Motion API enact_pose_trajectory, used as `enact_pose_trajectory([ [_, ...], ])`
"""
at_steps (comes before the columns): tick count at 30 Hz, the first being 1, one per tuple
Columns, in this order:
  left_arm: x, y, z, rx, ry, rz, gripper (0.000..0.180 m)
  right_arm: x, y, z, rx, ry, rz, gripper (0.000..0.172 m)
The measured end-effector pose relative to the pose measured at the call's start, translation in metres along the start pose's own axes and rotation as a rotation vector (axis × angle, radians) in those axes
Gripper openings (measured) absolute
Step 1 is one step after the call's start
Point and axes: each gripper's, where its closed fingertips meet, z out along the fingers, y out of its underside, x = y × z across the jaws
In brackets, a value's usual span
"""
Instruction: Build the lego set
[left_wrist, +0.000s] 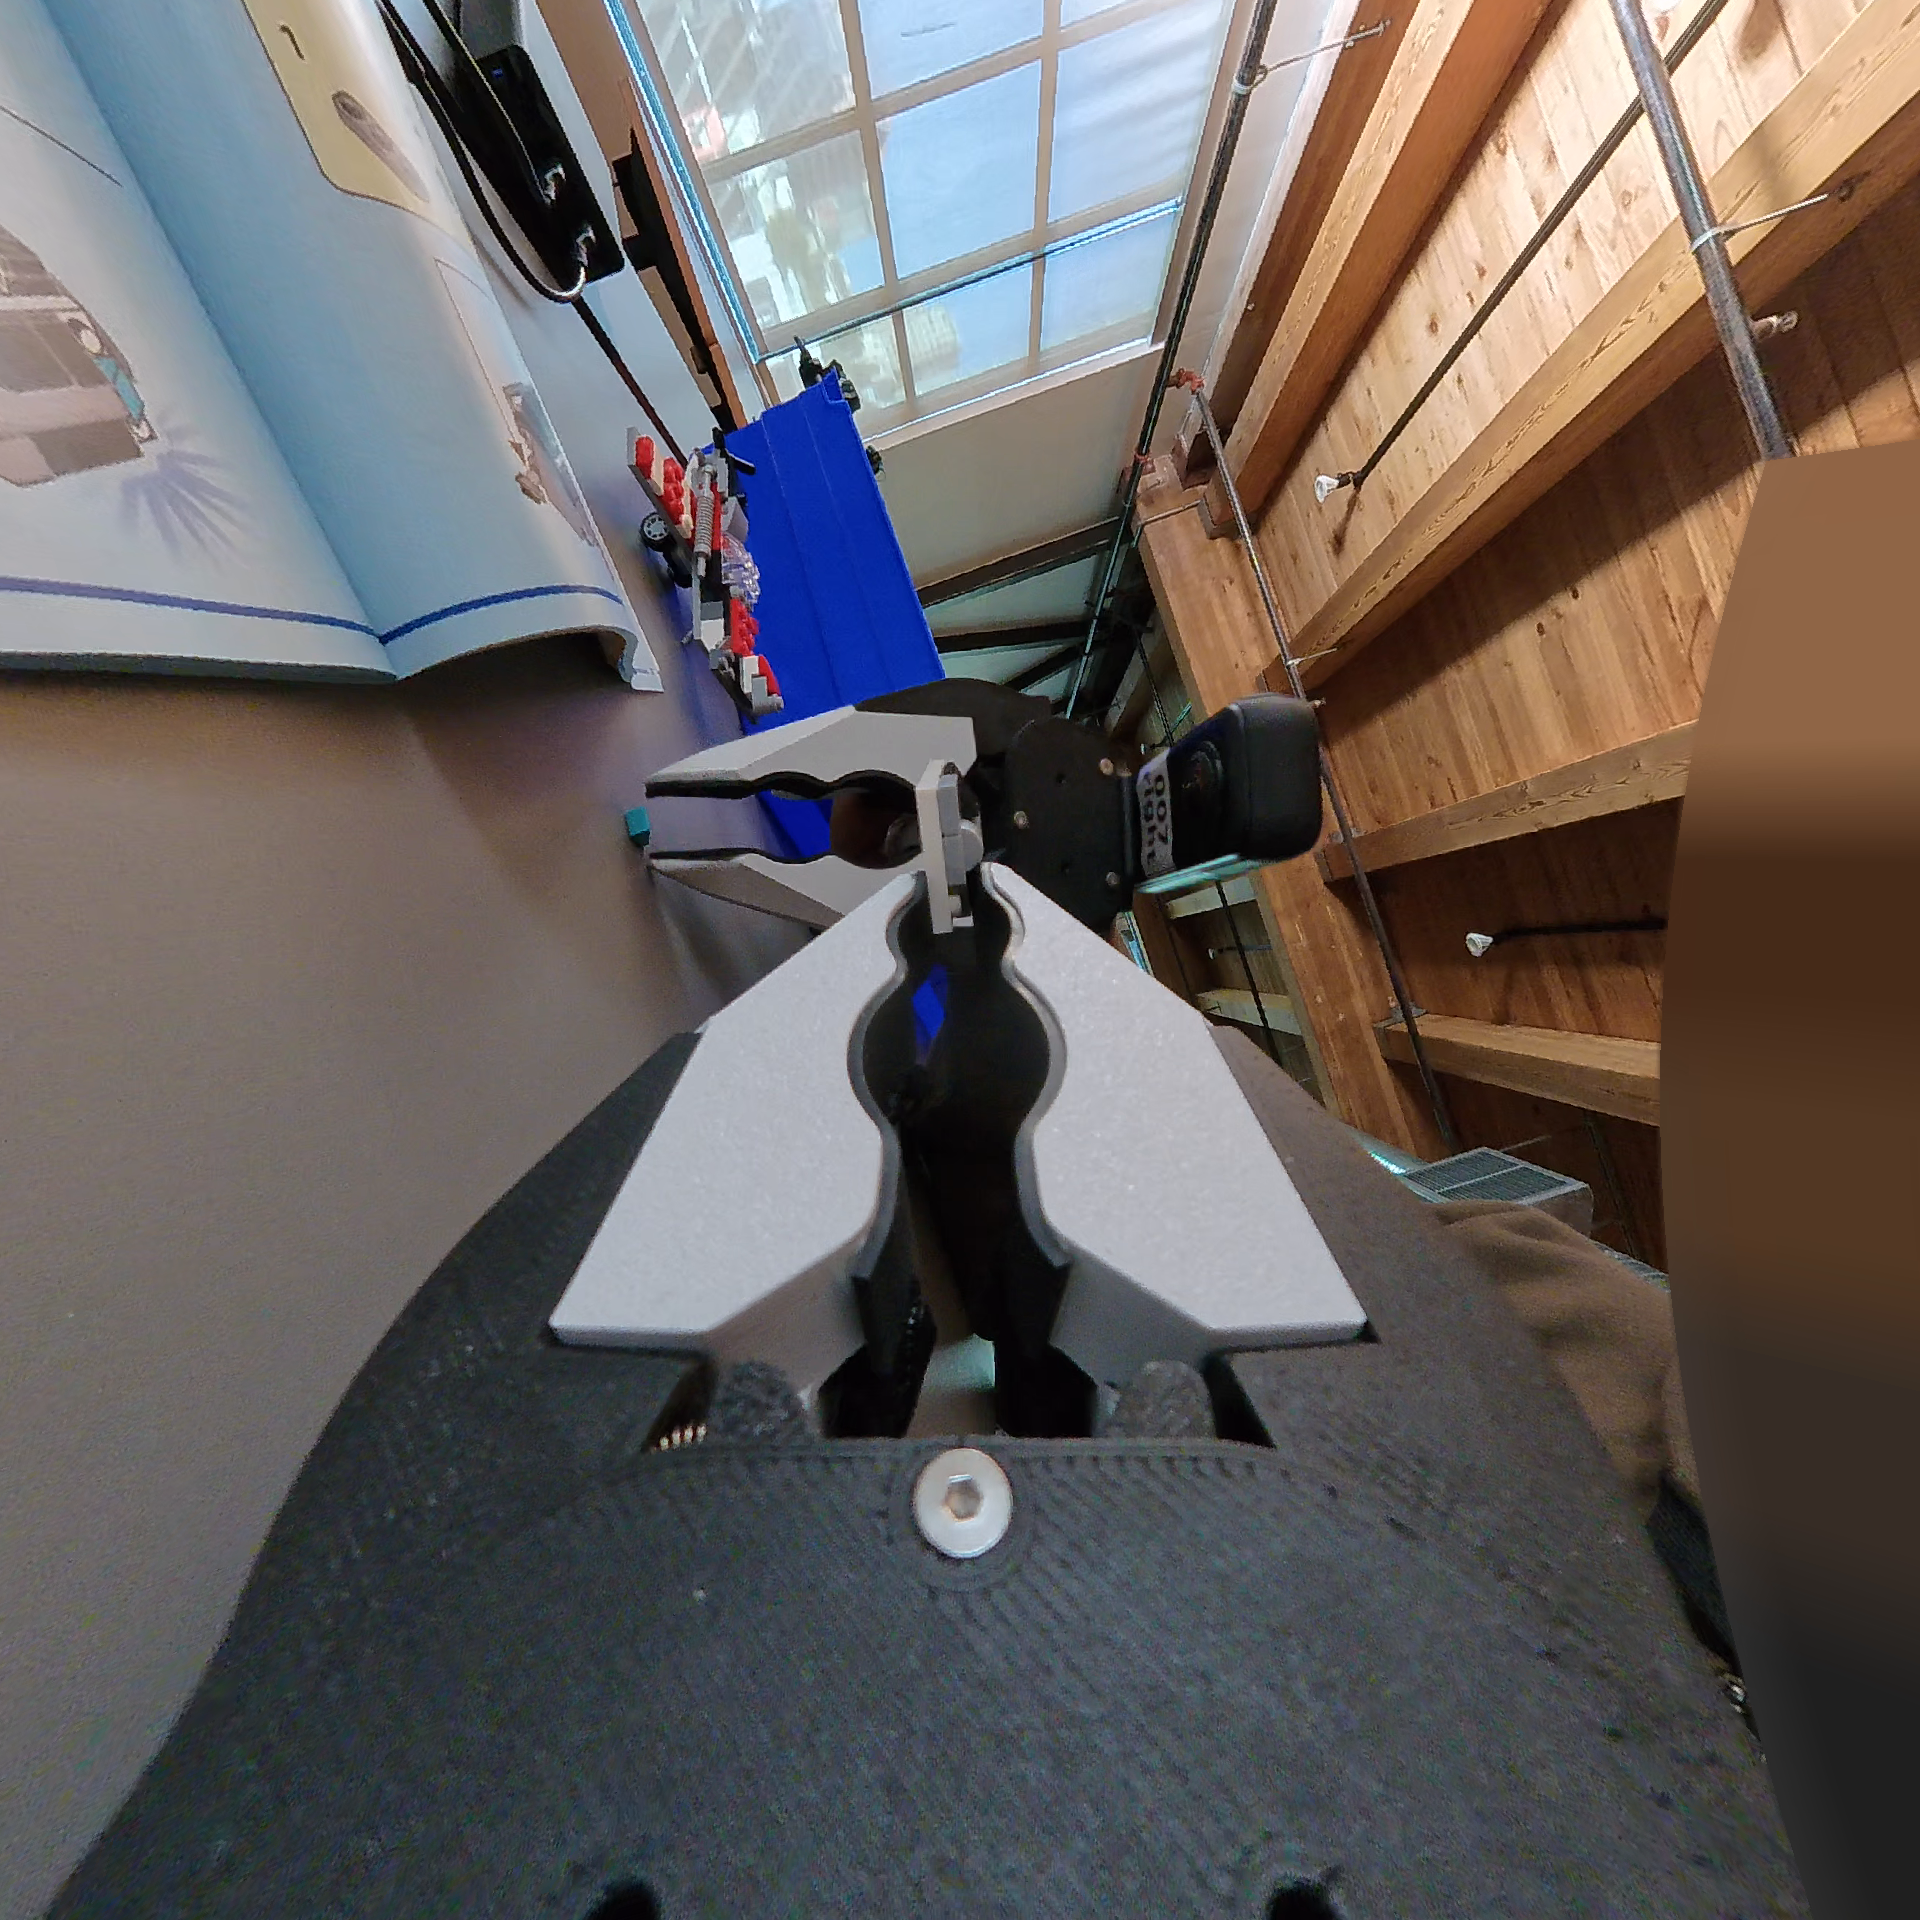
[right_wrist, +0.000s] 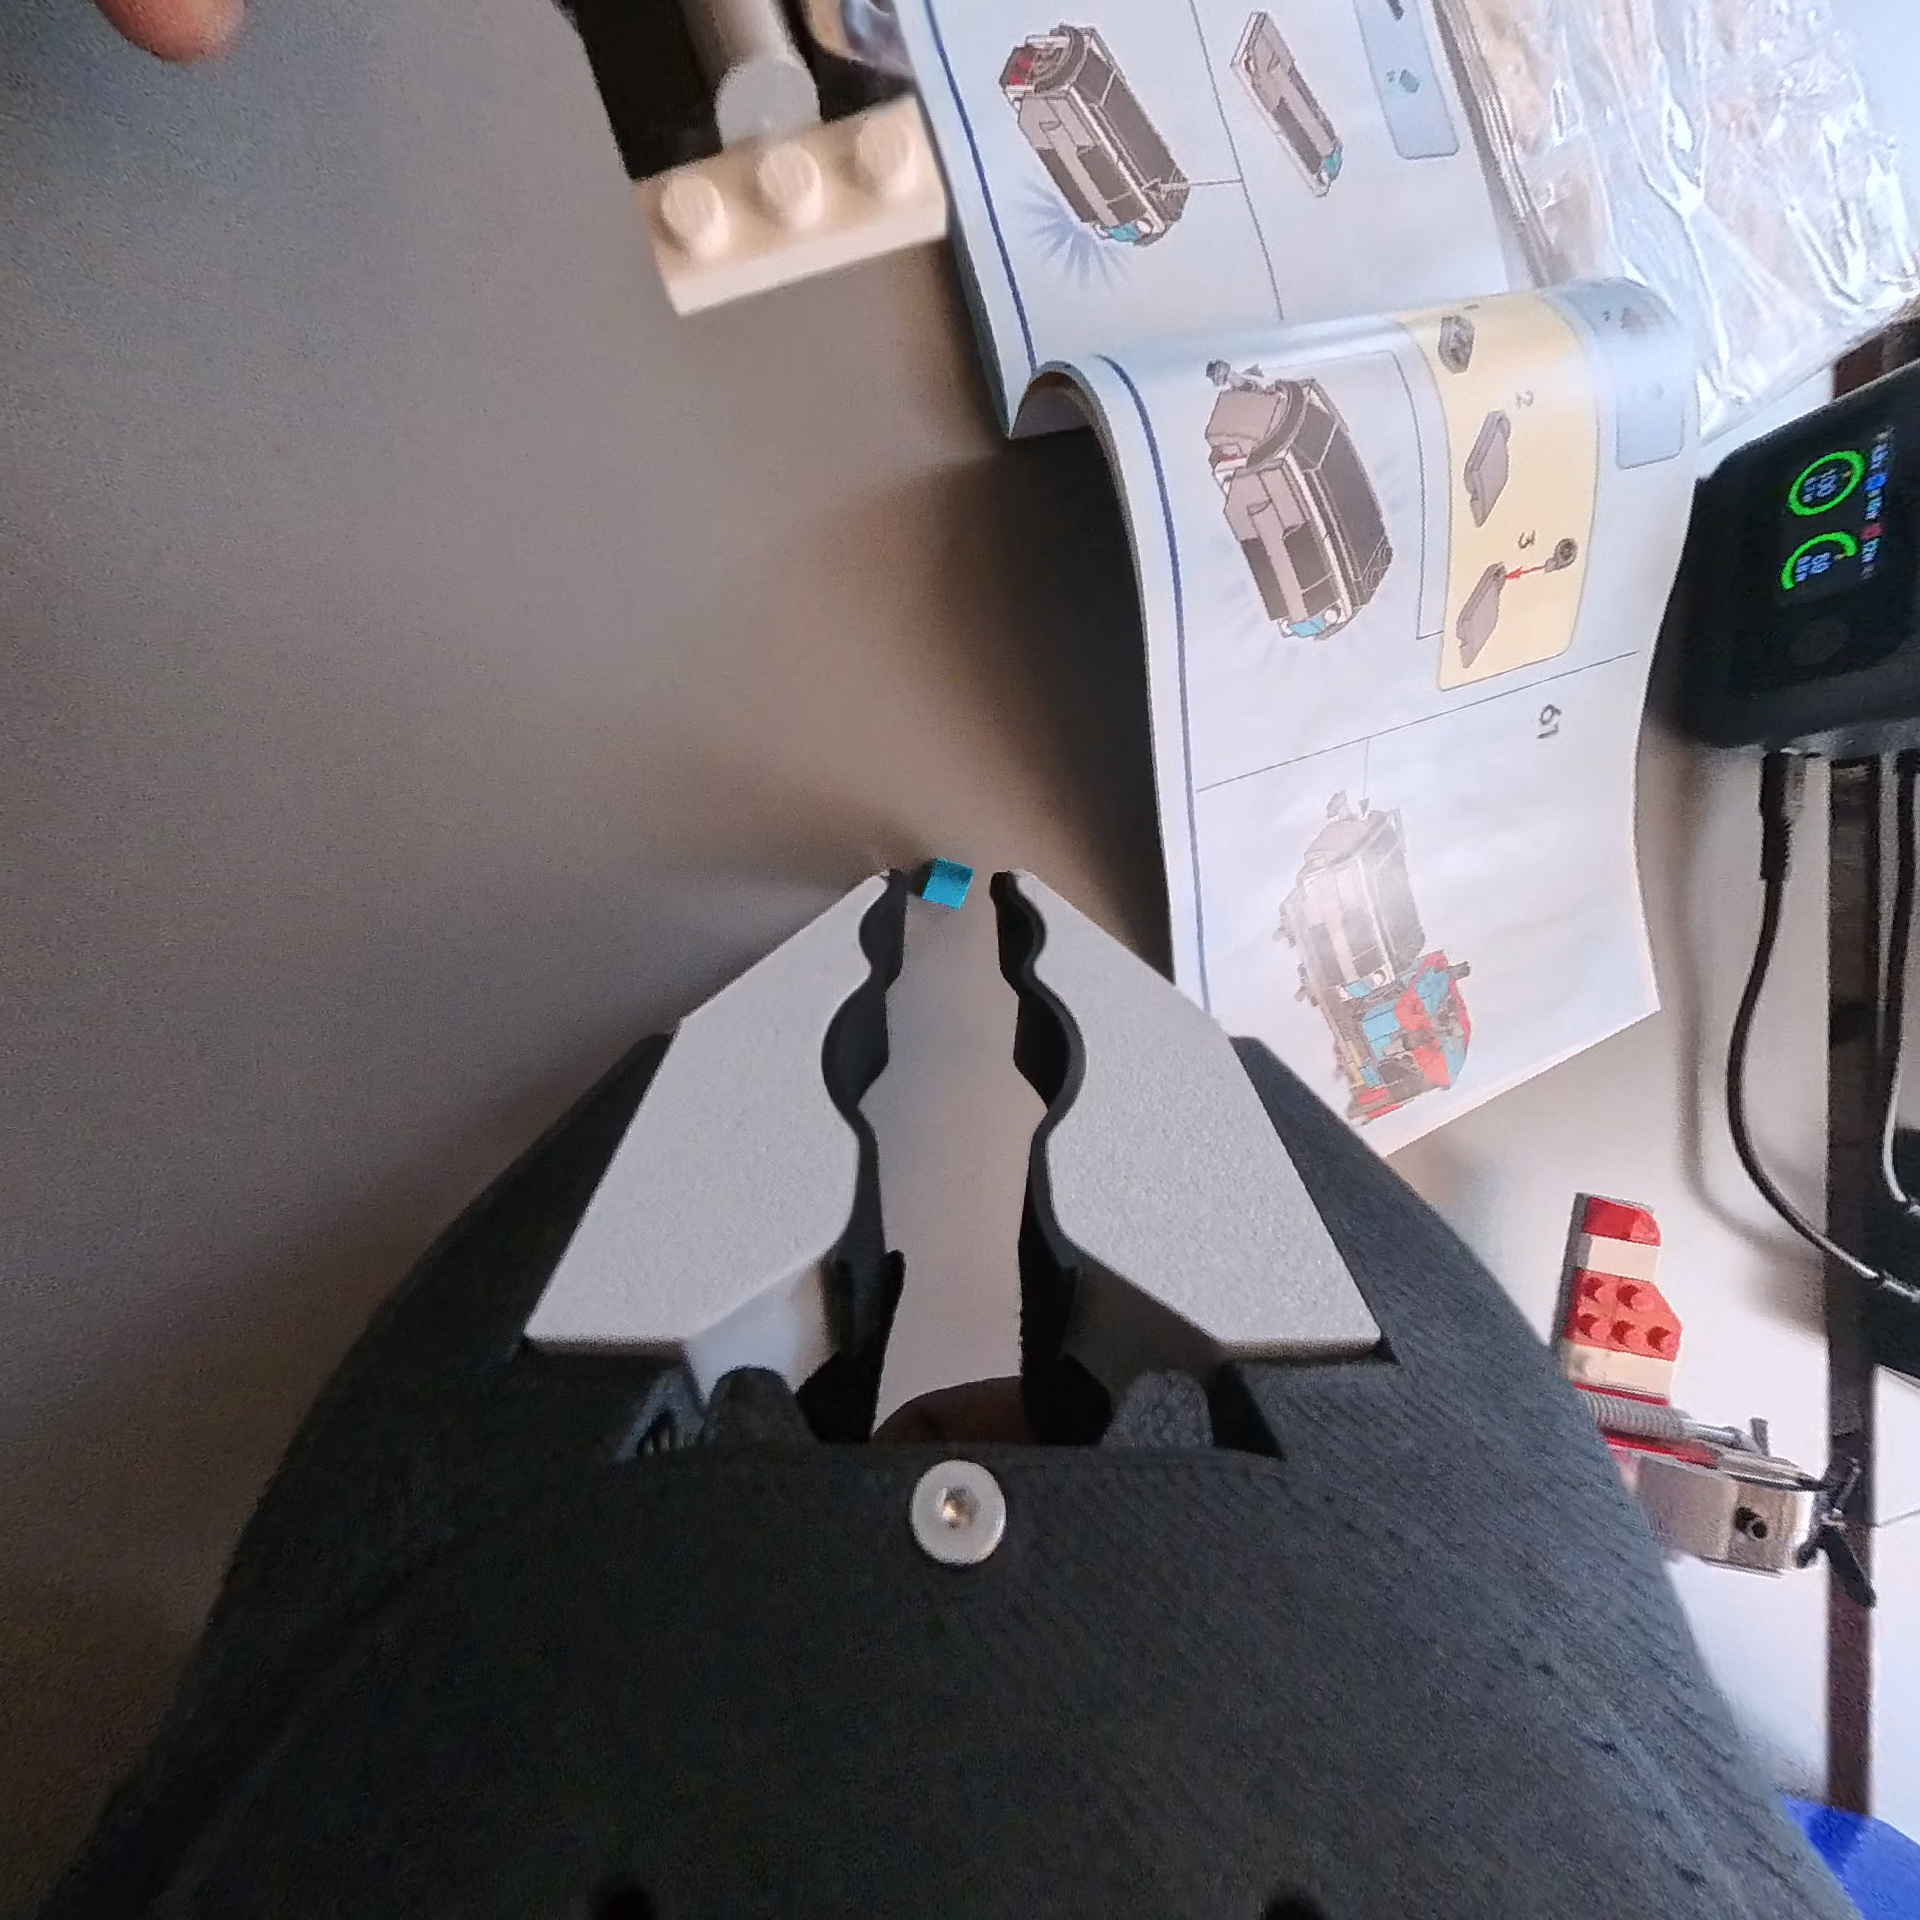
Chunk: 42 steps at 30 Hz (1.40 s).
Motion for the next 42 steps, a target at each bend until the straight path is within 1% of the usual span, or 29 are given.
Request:
enact_pose_trajectory([
  [8, -0.001, 0.0, 0.0, -0.001, -0.003, -0.003, 0.008, 0.001, 0.002, 0.001, 0.012, -0.064, 0.123, 0.018],
  [11, -0.002, 0.0, 0.0, -0.005, -0.01, -0.006, 0.007, 0.0, 0.001, 0.002, 0.02, -0.082, 0.138, 0.011],
  [16, -0.005, 0.001, 0.0, -0.012, -0.02, -0.02, 0.007, -0.004, -0.002, 0.0, 0.05, -0.102, 0.124, 0.009],
  [20, -0.007, 0.002, 0.0, -0.022, -0.026, -0.039, 0.008, -0.004, -0.009, -0.013, 0.096, -0.096, 0.107, 0.009],
  [26, -0.006, 0.01, 0.002, -0.048, -0.013, -0.081, 0.007, -0.014, -0.049, -0.054, 0.255, -0.099, 0.041, 0.009],
  [30, -0.004, 0.016, 0.005, -0.072, 0.001, -0.097, 0.007, -0.026, -0.064, -0.072, 0.307, -0.126, 0.006, 0.009],
  [34, -0.002, 0.023, 0.008, -0.101, 0.018, -0.104, 0.007, -0.033, -0.069, -0.074, 0.313, -0.132, -0.016, 0.009],
  [42, 0.001, 0.029, 0.01, -0.128, 0.03, -0.105, 0.007, -0.034, -0.066, -0.068, 0.295, -0.139, -0.02, 0.009],
])
